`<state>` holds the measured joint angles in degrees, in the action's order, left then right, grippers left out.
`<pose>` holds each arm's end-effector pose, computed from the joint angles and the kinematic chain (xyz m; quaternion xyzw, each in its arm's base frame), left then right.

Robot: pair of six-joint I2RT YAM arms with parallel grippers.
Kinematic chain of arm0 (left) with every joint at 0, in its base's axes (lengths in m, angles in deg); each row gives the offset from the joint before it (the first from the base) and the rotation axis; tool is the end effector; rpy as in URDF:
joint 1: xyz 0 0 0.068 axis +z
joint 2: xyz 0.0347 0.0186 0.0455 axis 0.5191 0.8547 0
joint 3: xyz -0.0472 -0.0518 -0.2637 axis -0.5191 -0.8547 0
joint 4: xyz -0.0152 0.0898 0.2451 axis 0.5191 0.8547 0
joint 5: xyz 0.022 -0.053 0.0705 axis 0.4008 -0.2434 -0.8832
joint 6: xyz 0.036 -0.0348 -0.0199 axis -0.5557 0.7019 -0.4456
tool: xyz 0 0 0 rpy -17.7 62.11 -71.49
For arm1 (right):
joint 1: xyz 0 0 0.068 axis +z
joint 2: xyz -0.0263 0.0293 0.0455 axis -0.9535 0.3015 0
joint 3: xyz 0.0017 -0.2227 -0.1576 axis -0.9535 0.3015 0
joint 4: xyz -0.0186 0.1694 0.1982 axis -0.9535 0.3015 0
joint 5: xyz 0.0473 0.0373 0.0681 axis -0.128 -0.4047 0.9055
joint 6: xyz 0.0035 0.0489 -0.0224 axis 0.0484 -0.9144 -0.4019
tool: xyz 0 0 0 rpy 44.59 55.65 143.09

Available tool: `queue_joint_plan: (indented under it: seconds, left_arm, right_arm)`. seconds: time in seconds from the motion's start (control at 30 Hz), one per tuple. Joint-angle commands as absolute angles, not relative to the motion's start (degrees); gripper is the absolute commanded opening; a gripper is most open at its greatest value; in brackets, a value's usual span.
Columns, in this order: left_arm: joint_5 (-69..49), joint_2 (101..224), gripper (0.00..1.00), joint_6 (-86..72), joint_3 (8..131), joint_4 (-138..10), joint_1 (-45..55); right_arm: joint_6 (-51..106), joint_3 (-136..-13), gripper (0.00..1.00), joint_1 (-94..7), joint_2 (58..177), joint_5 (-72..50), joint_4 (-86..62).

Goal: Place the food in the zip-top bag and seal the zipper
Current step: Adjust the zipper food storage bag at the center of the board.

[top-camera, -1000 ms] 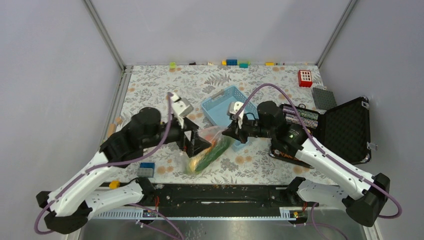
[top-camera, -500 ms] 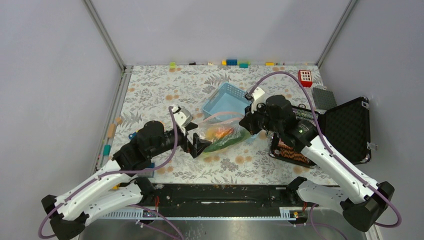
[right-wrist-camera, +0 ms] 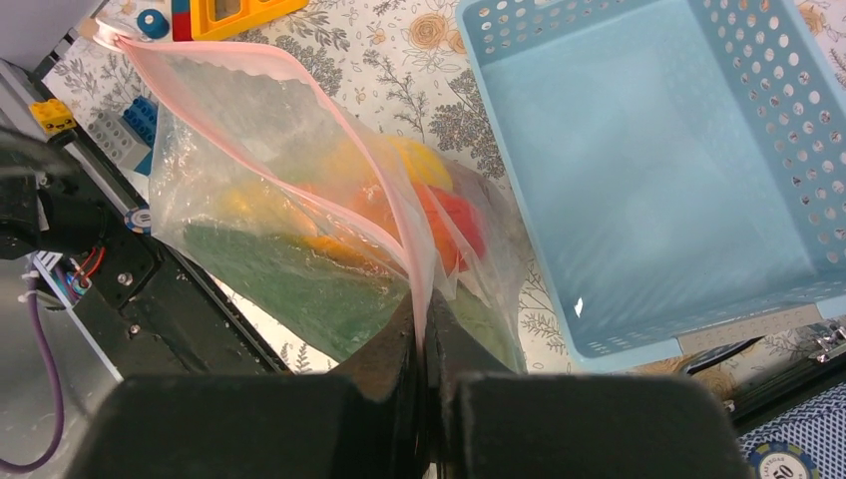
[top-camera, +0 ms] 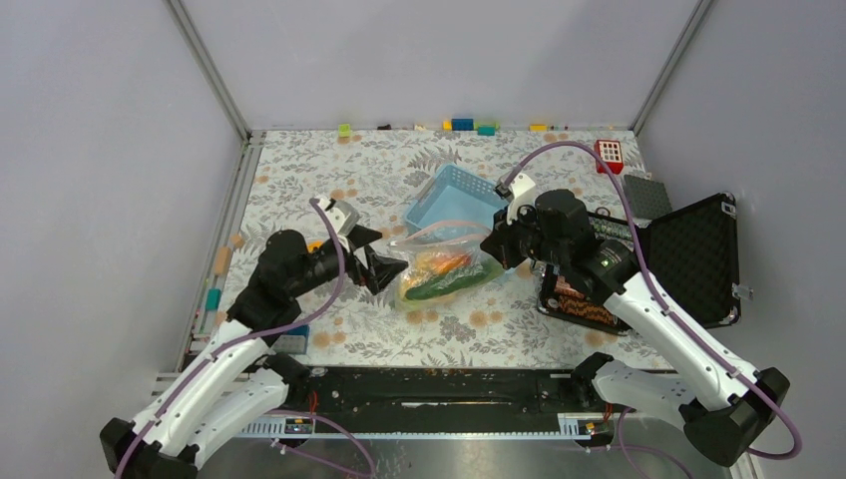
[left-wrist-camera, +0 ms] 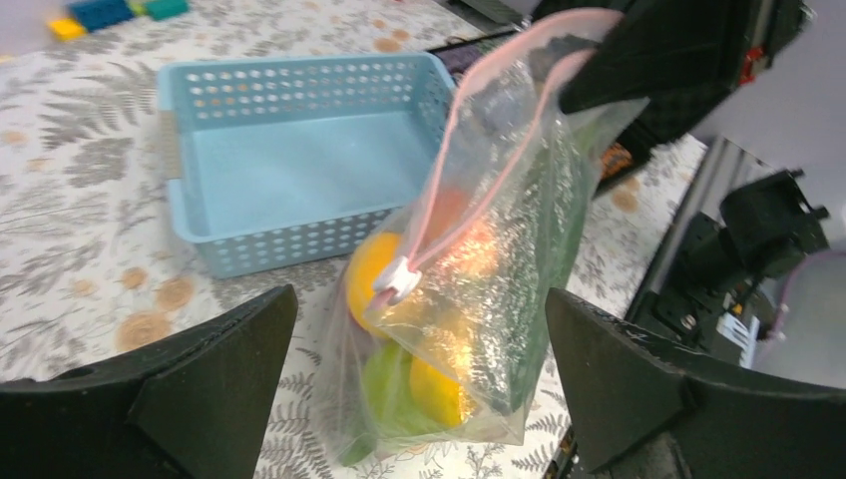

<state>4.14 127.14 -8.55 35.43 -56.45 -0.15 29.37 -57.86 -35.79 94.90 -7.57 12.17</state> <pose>0.1387 -0.1004 0.3222 0.2625 0.6999 -0.3649 0.5551 0.1758 0.1395 0.3578 -0.2800 0.7886 0.2684 0.4772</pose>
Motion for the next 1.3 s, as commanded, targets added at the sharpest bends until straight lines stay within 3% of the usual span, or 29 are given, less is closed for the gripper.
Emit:
queue_joint_plan:
  seconds: [0.0,0.2,0.4,0.53,0.7,0.97,1.27]
  left_arm:
    - [18.92,128.91,0.97,-10.8,33.14,-65.14,0.69]
    - [19.27,130.4,0.93,-10.17,28.65,-72.67,1.57]
    - [23.42,136.79,0.78,-8.0,27.93,-82.92,3.76]
    - [27.37,137.48,0.57,-8.18,27.03,-86.14,5.8]
    - [31.63,136.67,0.45,-6.64,24.22,-91.53,6.62]
    - [37.56,136.54,0.44,-5.7,24.63,-93.94,6.66]
    - [39.23,139.38,0.36,-2.39,25.1,-99.75,6.66]
  right_arm:
    - [27.03,-60.03,0.0,-36.94,94.14,-7.87,12.23]
    - [25.93,-59.31,0.0,-37.45,93.91,-6.3,11.26]
    - [25.52,-58.22,0.0,-37.69,93.7,-2.88,9.7]
    - [24.8,-58.04,0.0,-38.11,93.11,-3.54,9.71]
    - [22.28,-57.85,0.0,-39.76,93.1,-4.43,9.52]
    - [20.85,-56.42,0.0,-40.32,92.68,-1.29,6.85]
    - [19.9,-55.08,0.0,-41.14,92.02,-1.06,6.68]
